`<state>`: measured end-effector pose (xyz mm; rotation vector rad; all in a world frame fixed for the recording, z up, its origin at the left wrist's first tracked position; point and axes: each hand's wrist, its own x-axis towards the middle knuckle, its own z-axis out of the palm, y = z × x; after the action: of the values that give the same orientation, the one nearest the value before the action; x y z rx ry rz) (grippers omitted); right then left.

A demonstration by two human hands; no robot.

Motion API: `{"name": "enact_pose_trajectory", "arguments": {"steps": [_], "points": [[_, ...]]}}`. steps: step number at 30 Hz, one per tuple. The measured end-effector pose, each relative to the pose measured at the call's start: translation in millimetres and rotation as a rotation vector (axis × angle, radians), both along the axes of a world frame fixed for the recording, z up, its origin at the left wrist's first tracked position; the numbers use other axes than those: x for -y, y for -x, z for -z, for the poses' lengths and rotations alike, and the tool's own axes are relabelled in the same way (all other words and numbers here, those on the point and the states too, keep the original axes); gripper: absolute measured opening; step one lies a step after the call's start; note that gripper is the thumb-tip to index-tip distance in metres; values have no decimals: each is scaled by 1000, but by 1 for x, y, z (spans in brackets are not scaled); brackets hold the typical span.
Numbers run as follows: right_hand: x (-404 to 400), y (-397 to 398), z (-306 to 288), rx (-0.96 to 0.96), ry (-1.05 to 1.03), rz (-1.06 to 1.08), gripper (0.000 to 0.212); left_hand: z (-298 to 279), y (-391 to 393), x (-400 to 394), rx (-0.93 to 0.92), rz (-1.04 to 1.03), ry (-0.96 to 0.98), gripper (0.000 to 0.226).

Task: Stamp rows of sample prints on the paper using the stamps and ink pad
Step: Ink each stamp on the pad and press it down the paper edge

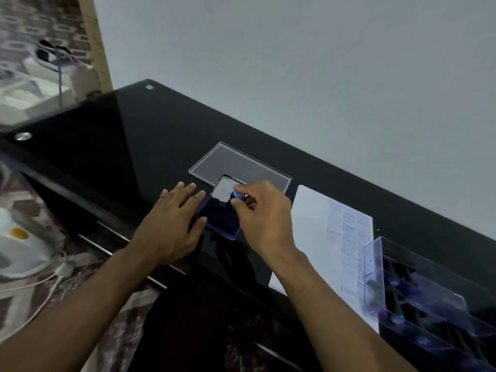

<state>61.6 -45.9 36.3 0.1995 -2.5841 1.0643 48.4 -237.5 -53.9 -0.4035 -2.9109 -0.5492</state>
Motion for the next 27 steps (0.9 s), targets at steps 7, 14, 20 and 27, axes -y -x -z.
{"name": "enact_pose_trajectory", "arguments": {"steps": [7, 14, 20, 27], "points": [[18, 8, 1, 57, -254, -89, 15, 12, 7, 15, 25, -22, 51, 71], [22, 18, 10, 170, -392, -107, 19, 20, 10, 16, 19, -13, 91, 71], [21, 25, 8, 189, -468, -158, 20, 20, 9, 15, 6, -13, 111, 71], [23, 28, 10, 168, -454, -143, 18, 20, 9, 14, 5, -15, 123, 73]]}}
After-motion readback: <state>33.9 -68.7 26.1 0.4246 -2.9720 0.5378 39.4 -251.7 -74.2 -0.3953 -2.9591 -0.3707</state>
